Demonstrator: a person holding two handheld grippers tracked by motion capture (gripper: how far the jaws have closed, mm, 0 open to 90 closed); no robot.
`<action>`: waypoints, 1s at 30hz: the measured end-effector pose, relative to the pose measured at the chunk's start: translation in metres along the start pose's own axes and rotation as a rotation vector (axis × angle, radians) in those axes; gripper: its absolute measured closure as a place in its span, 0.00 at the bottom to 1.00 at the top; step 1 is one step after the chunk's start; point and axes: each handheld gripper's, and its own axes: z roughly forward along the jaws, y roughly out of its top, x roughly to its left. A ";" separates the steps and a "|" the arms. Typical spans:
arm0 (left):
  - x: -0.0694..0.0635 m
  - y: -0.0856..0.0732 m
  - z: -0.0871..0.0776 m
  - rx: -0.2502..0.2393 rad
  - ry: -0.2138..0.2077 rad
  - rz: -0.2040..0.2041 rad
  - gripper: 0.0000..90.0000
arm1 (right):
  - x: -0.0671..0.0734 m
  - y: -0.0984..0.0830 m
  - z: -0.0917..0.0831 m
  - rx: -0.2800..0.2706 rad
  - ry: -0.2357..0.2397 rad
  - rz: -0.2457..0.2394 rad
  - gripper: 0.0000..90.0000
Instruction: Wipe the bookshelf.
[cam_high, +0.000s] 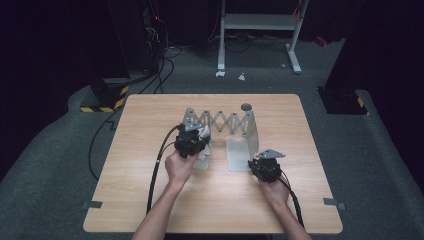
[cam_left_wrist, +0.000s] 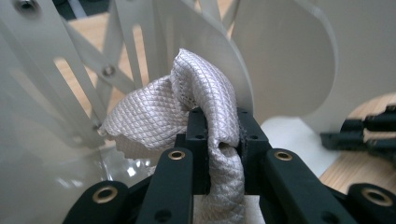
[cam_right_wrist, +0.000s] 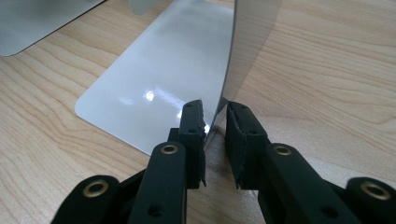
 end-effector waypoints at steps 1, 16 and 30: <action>0.001 0.002 -0.001 -0.004 -0.001 -0.004 0.87 | 0.000 0.000 0.000 0.000 0.000 -0.001 0.86; 0.011 0.013 0.020 0.002 0.017 -0.039 0.89 | 0.001 -0.001 -0.001 0.001 0.003 0.007 0.86; 0.016 -0.005 0.048 0.087 0.039 -0.026 0.90 | 0.001 0.000 0.000 -0.001 0.009 -0.005 0.86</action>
